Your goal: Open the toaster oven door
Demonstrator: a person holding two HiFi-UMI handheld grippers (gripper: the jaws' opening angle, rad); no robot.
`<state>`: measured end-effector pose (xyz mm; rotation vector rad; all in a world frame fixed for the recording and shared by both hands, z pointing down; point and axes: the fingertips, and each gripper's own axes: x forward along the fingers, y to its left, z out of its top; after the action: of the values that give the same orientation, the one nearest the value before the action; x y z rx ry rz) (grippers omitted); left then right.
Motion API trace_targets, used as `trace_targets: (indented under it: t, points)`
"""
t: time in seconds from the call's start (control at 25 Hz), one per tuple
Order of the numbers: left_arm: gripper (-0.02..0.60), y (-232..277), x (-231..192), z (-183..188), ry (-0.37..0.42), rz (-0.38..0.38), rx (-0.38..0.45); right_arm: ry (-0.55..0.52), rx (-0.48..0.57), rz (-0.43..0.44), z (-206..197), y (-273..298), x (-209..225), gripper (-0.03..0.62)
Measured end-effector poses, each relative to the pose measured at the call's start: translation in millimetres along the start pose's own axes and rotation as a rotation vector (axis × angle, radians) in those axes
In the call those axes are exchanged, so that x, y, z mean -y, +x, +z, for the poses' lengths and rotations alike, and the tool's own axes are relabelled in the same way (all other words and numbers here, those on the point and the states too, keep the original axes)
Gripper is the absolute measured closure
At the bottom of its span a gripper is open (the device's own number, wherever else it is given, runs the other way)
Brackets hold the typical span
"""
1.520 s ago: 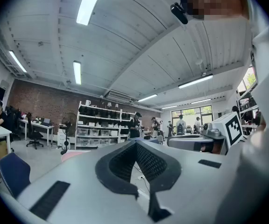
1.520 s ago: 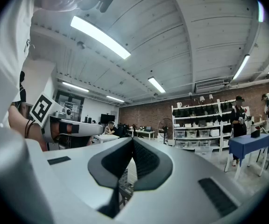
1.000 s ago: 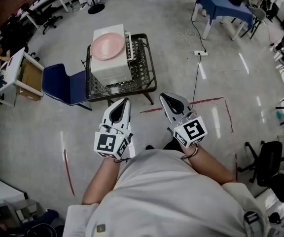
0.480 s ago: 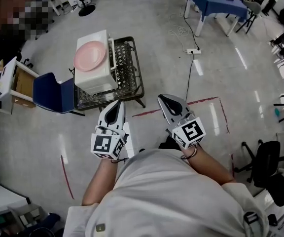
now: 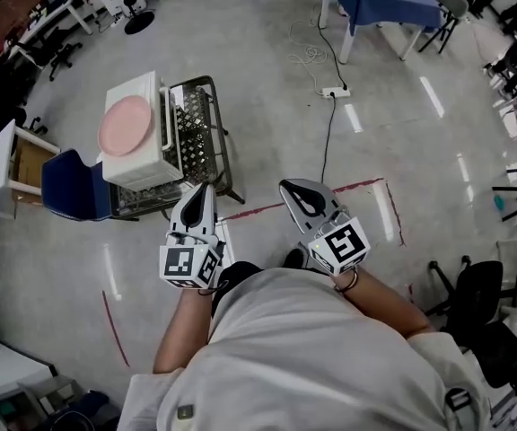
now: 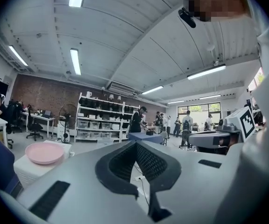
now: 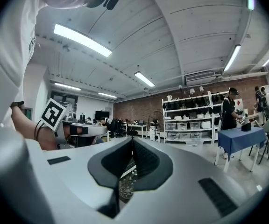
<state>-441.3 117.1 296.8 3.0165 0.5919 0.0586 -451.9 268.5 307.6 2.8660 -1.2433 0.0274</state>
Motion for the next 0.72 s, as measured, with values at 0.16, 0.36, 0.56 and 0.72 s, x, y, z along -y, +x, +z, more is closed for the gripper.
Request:
trace_targets:
  t: [0.16, 0.36, 0.56, 0.72]
  points:
    - [0.566, 32.9, 15.6, -2.3, 0.007, -0.019, -0.011, 0.026, 0.014, -0.029, -1.4, -9.1, 39.4, 0.576]
    - [0.566, 70.3, 22.1, -6.7, 0.01, -0.033, -0.023, 0.029, 0.012, -0.062, -5.3, -8.7, 79.6, 0.576]
    - [0.566, 111.9, 16.8, -8.9, 0.008, -0.056, -0.019, 0.013, 0.007, -0.079, -9.3, 5.3, 112.9, 0.576]
    - [0.566, 158.4, 6.2, -18.0, -0.006, -0.072, -0.036, 0.016, -0.001, -0.101, -13.4, 25.6, 148.9, 0.576]
